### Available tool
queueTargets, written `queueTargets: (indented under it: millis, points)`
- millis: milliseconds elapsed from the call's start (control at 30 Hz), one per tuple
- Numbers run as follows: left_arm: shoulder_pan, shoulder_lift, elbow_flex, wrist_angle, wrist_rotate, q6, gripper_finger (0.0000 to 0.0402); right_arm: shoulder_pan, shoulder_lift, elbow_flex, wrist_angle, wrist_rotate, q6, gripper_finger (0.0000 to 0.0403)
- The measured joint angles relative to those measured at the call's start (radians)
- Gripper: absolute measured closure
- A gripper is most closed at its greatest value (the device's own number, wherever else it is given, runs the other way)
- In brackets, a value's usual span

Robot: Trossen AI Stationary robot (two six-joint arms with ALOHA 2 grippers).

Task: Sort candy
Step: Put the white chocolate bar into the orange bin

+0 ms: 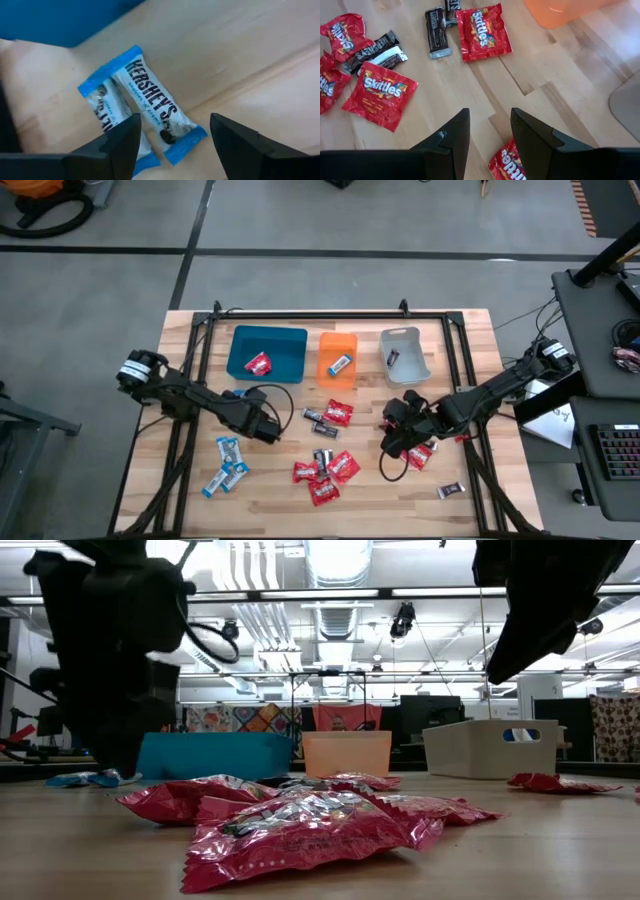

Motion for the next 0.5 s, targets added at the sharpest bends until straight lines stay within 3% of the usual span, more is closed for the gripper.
queueTargets:
  millis: [300, 500]
  points:
    - [-0.001, -0.005, -0.067, 0.09, -0.018, -0.031, 0.021, -0.026, 0.0, 0.0, 0.002, 0.003, 0.0, 0.0267]
    - [0.0, -0.003, -0.068, 0.1, -0.026, -0.034, 0.0259, -0.027, 0.0, 0.0, 0.003, 0.02, 0.0, 0.0267]
